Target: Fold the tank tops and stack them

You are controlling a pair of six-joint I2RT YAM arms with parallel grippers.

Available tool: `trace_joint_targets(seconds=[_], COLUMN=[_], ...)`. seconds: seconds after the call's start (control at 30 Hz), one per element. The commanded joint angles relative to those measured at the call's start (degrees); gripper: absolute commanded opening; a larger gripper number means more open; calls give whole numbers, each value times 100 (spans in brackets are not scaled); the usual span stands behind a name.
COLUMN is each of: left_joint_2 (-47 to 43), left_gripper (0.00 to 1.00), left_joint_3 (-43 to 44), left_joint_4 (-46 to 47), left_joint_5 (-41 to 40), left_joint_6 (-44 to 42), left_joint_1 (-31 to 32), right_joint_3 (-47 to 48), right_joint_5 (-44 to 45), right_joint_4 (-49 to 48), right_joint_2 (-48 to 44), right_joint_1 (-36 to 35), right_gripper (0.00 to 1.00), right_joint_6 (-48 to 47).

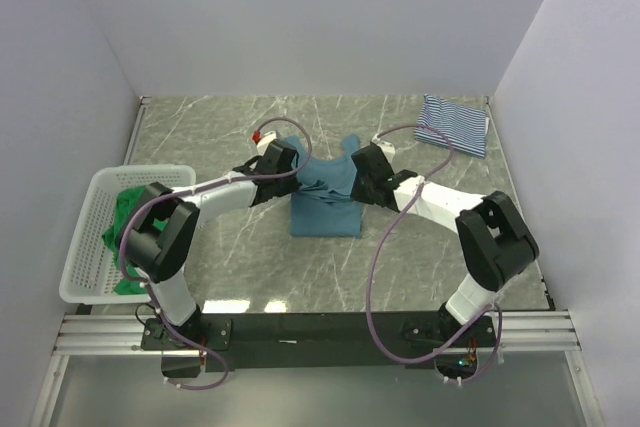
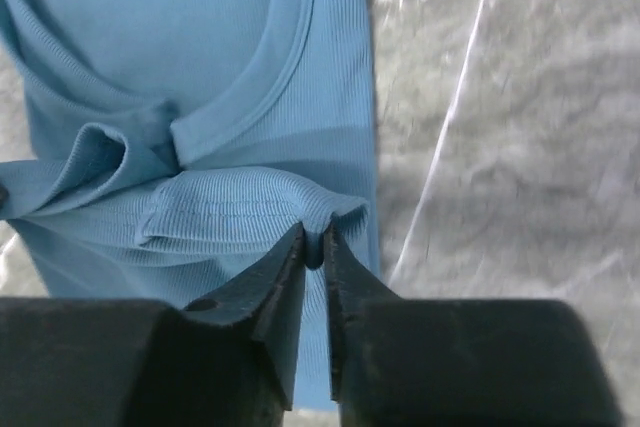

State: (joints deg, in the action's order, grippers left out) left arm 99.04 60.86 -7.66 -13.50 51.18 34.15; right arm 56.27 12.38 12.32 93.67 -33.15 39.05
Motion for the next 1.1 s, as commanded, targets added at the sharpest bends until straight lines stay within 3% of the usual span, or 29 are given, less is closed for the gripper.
trace_joint_targets(seconds=[0.0, 0.13, 0.23, 0.37, 0.47, 0.63, 0.73, 0.87, 1.07], left_joint_2=[71, 63, -217, -622, -904, -1246, -1370, -1046, -395], left_gripper=[18, 44, 55, 59, 55, 36, 29, 20, 9], left_joint_3=[277, 418, 296, 102, -118, -811, -1381, -1674, -1577], left_joint_4=[405, 362, 353, 309, 212, 221, 773, 1495, 1180], left_joint_5=[259, 366, 225, 146, 154, 260, 592, 787, 287], left_joint_6=[-371, -538, -539, -469, -320, 50, 261, 472, 857], left_joint_1=[-93, -181, -207, -207, -198, 116, 381, 592, 1058], right_joint_3=[297, 516, 631, 614, 342, -247, -748, -1004, -1144], right_joint_5=[-166, -96, 62, 159, 115, 396, 309, 247, 142], right_joint_4=[-387, -309, -230, -28, 69, 210, -123, -300, -222], right_joint_2=[125, 257, 152, -242, -559, -1024, -1210, -921, -376], right_joint_1=[133, 221, 230, 221, 116, -445, -648, -737, -790], right_gripper=[23, 51, 60, 60, 58, 57, 52, 45, 33], right_joint_6=[-310, -494, -600, -530, -398, -74, 137, 270, 367])
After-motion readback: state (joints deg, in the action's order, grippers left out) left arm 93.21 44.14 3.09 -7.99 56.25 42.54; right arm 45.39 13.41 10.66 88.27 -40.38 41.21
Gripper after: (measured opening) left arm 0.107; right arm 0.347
